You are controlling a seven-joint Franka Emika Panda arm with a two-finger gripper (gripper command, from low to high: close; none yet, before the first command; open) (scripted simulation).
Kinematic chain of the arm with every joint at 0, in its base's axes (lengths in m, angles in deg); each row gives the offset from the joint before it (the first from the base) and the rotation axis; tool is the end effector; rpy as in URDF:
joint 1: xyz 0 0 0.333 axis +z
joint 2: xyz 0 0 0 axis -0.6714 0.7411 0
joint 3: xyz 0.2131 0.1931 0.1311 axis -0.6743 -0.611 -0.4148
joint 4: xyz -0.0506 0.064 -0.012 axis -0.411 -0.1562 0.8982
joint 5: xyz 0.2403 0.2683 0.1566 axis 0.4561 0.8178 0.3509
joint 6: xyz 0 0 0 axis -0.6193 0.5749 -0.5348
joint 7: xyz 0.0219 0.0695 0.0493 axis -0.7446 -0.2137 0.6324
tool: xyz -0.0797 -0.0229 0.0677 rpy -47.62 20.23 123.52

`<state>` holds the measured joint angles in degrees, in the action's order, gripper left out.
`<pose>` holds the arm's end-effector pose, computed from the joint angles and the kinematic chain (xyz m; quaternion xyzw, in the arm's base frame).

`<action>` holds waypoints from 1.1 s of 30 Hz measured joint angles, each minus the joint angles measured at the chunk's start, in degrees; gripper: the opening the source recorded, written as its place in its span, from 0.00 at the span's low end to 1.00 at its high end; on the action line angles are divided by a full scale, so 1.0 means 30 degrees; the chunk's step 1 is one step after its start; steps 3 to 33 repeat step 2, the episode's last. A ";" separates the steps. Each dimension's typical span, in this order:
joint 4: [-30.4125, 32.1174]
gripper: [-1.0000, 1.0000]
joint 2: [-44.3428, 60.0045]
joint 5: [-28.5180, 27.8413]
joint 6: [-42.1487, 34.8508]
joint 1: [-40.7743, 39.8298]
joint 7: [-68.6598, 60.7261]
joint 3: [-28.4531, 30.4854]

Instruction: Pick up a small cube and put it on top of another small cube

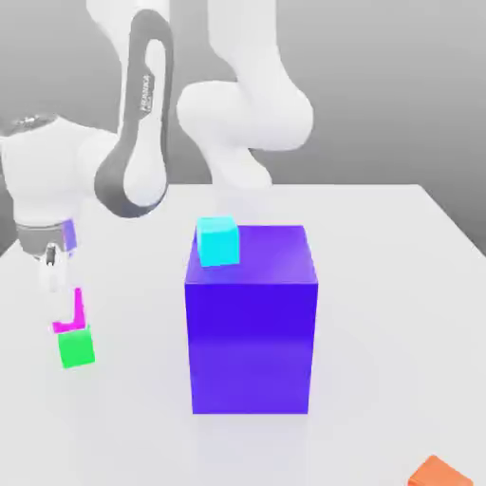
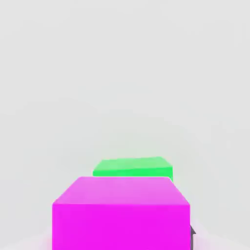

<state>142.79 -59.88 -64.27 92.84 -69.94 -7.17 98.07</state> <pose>0.2555 -0.2722 0.1810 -0.5168 0.8561 -0.0008 0.0012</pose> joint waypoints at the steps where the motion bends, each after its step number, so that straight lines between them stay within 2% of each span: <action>1: 0.0000 1.00 0.0000 0.0000 0.0000 0.0000 0.0000 0.0000; 33: 0.0000 1.00 0.0000 0.0000 0.0000 0.0000 0.0000 0.0000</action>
